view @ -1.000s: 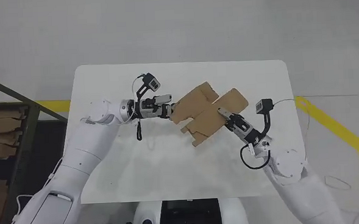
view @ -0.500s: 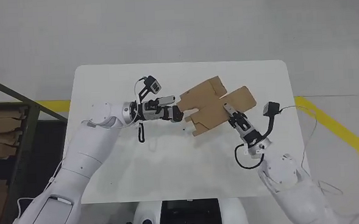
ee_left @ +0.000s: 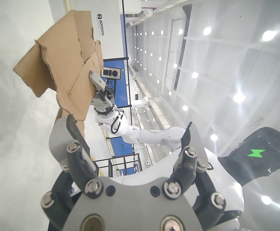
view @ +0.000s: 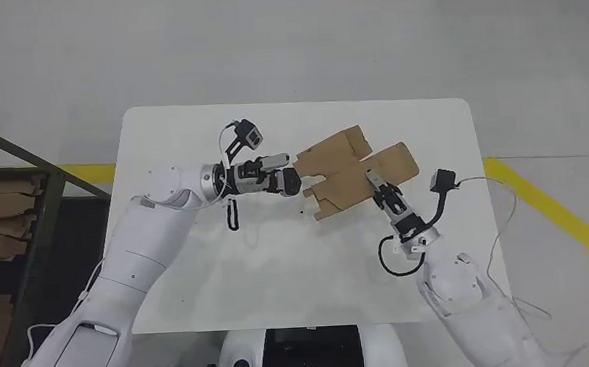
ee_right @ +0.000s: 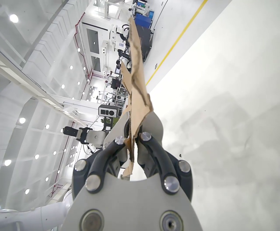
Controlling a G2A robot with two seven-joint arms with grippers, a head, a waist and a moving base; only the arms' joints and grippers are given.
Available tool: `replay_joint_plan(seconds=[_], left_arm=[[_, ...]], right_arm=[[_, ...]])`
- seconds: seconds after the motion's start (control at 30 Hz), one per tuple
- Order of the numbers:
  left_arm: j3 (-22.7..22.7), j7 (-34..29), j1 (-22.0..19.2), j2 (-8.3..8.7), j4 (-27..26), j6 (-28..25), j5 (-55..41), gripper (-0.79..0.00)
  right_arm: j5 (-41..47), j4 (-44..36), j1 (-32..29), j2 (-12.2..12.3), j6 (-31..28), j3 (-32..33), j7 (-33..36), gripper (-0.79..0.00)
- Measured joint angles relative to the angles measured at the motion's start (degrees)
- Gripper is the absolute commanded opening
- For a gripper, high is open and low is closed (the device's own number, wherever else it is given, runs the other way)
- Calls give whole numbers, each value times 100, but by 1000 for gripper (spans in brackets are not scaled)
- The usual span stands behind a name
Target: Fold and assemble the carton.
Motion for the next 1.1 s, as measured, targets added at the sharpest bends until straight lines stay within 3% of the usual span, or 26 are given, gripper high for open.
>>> replay_joint_plan(seconds=[0.63, 1.1], left_arm=[[109, 360, -98, -108, 130, -84, 26, 0], [-1, 462, -43, -112, -40, -91, 160, 0]], right_arm=[[-154, -265, -224, -77, -30, 157, 12, -785], [-736, -222, -211, -177, 254, 159, -479, -785]])
